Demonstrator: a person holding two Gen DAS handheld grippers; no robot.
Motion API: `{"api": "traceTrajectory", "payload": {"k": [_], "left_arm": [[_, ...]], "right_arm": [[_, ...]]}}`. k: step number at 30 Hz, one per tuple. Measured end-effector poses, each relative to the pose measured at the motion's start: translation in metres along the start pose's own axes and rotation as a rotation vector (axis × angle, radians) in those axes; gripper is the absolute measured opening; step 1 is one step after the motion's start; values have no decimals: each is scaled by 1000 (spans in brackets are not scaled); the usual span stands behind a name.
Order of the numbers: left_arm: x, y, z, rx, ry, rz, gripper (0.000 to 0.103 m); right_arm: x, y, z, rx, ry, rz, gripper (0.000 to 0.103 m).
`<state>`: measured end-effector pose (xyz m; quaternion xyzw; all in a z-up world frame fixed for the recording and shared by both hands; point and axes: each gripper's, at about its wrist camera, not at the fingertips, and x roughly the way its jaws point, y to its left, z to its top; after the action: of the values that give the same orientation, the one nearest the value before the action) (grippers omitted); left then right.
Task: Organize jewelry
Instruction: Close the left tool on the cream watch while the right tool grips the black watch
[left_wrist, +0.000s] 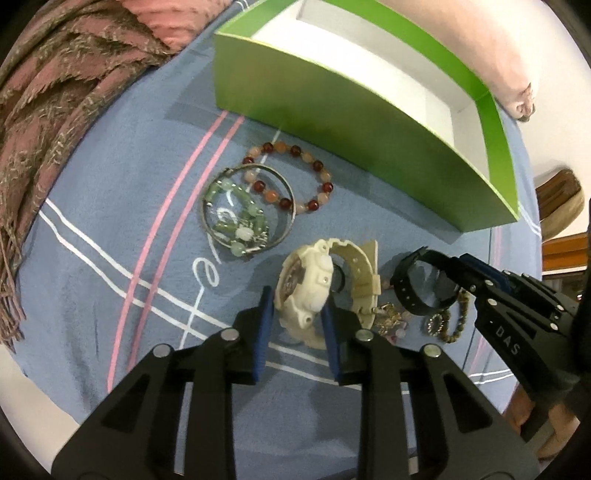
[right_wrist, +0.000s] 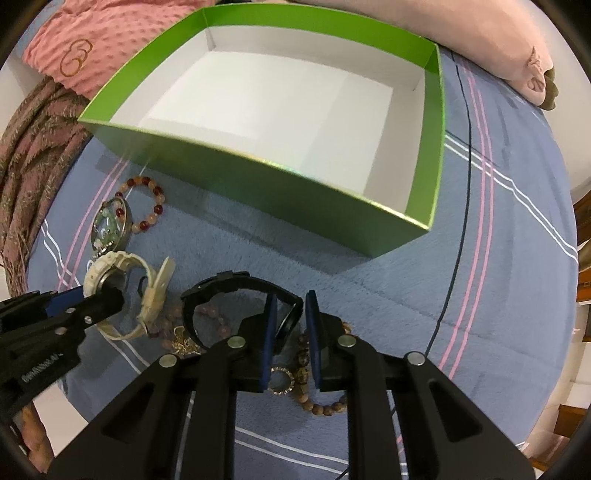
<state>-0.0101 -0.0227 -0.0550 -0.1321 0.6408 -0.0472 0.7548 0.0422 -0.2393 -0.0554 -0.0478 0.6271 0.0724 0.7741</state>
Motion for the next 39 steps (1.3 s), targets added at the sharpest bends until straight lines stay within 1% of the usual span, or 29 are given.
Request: {"api": "traceTrajectory", "payload": {"k": [5,6,8,11,13,15,16,22,24,25,27,29,30,39], "left_arm": [[-10,7,2,-7,-6,-18,26],[-10,9,2,-8,-3,-25,26],[-9,13,1,-16,2,-47,26],[-10,17,1,-6,9,-26,26],[-7,14,1,3,12,-23,26],[-7,12,2,12,13,-25,26],[-5,9,1,17,13,-23,26],[2,0,2,27,24,-17,26],[4,0,2,25,27,-16,26],[4,0,2,25,29,-16,26],[5,0,3,24,31,-18,26],[6,-1,3,23,33,-23,26],[6,-1,3,22,32,-23,26],[-14,-6,0,39,-23,-6,26]], "right_arm": [[-3,-4,0,12,-6,6,16],[-6,-3,3,13,-6,7,16],[-7,-6,-3,18,-9,8,16],[-6,-9,-8,20,-9,15,17],[-6,-14,-11,25,-6,22,21],[-5,-15,-12,25,-3,24,39],[-4,-15,-11,21,-4,17,42],[9,-8,-8,-9,33,2,42],[15,-5,-9,-21,49,0,41],[15,-3,-7,-26,42,-8,38],[15,-3,-7,-32,39,-8,20],[16,-3,-3,-26,44,2,17],[16,-4,-3,-25,43,4,13],[-5,-12,1,-15,-4,33,13]]}}
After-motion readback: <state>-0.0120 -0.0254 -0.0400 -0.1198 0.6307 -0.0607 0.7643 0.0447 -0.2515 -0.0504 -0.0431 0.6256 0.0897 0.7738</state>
